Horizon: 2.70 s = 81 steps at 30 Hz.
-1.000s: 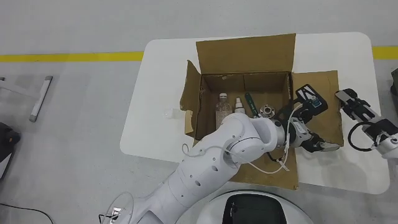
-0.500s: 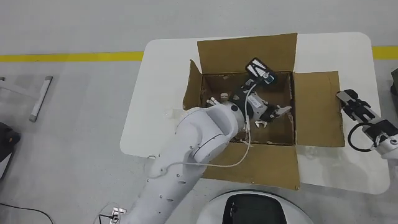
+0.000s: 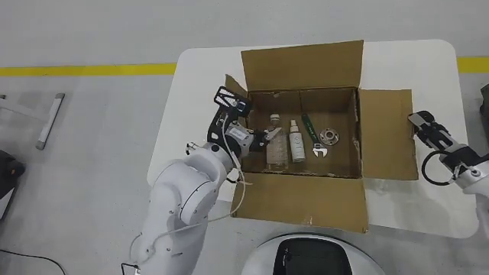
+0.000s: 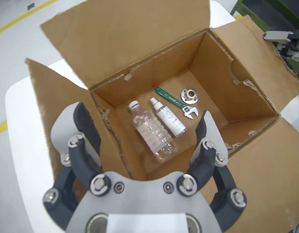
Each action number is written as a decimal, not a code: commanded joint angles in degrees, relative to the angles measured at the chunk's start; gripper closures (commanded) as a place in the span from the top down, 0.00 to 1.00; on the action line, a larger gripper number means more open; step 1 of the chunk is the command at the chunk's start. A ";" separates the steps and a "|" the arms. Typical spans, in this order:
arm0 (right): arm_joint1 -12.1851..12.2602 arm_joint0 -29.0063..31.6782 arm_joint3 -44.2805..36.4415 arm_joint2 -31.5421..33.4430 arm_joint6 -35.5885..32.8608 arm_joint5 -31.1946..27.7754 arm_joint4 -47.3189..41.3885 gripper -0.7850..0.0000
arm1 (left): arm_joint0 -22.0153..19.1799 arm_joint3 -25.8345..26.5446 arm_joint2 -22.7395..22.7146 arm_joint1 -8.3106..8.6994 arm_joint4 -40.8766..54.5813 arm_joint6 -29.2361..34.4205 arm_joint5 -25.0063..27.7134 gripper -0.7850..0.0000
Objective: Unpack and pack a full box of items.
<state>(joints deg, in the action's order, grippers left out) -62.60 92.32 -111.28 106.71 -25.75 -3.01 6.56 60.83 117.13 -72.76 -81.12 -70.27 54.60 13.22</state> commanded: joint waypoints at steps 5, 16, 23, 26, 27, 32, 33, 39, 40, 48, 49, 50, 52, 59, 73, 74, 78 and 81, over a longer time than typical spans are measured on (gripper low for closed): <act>0.00 -0.22 0.53 -0.25 0.08 0.35 0.61 0.00 | 1.45 -0.52 -3.29 0.83 -3.02 0.56 0.97 1.00; 0.06 -0.53 0.79 -0.61 0.21 0.57 2.83 0.00 | 3.36 -3.46 -4.62 1.40 -1.07 -2.90 -0.25 1.00; 0.06 -0.61 0.76 -0.45 0.17 0.61 3.01 0.00 | 2.90 -5.32 -4.76 1.53 2.37 -4.57 -1.38 1.00; 0.05 -0.53 0.61 -0.25 0.46 0.46 3.01 0.00 | 1.50 -4.67 -4.20 1.60 2.81 -5.01 -0.89 1.00; 0.04 -0.46 0.41 -0.14 0.66 0.35 2.96 0.00 | 1.04 -4.30 -3.78 1.61 2.97 -4.85 -0.79 1.00; 0.01 0.17 -0.65 0.48 1.44 0.20 3.60 0.00 | -2.55 -0.55 0.25 1.42 3.59 -3.62 0.04 1.00; 0.01 0.22 -0.78 0.54 1.50 0.21 3.61 0.00 | -3.39 -0.18 1.37 1.33 3.91 -3.32 0.07 1.00; -0.07 0.48 -1.12 0.27 1.86 0.61 3.90 0.00 | -8.61 -4.17 9.27 0.49 7.28 -1.43 0.60 1.00; -0.09 0.53 -1.22 0.21 1.96 0.71 3.95 0.00 | -9.31 -4.92 10.63 0.30 7.48 -1.62 0.32 1.00; -0.16 1.13 -1.26 0.55 2.29 0.83 4.20 0.00 | -14.44 -13.45 20.59 -1.20 4.69 0.16 -1.61 1.00; -0.16 1.18 -1.33 0.57 2.28 0.87 4.24 0.00 | -15.08 -14.70 21.26 -1.31 3.33 0.61 -1.97 1.00; -0.17 1.23 -1.38 0.63 2.38 0.96 4.35 0.00 | -15.55 -15.75 22.11 -1.42 2.50 0.70 -1.65 1.00; -0.19 1.40 -1.51 0.67 2.44 0.97 4.47 0.00 | -16.19 -17.34 23.07 -1.56 1.77 1.00 -0.72 1.00; -0.32 1.80 -2.20 0.33 3.14 1.50 4.96 0.00 | -16.19 -17.34 23.07 -1.56 1.77 1.00 -0.72 1.00; -0.62 2.58 -2.32 0.38 4.97 1.42 4.85 0.00 | -15.55 -17.55 23.02 -1.57 1.83 -0.31 -1.23 1.00; -0.63 2.74 -2.34 0.54 4.98 1.37 4.75 0.00 | -15.30 -18.04 23.31 -1.59 1.47 -0.77 -1.18 1.00; -0.66 3.09 -2.52 0.88 5.00 1.05 5.08 0.00 | -16.34 -20.76 25.29 -2.08 -0.34 0.60 -2.13 1.00; -0.69 3.26 -2.82 0.97 5.05 0.69 5.39 0.00 | -17.11 -23.40 25.27 -2.66 0.47 2.36 -7.00 1.00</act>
<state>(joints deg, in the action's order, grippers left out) -63.28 95.53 -114.00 107.67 -20.72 -2.28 11.95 43.96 94.62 -47.47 -83.57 -70.11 56.21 8.57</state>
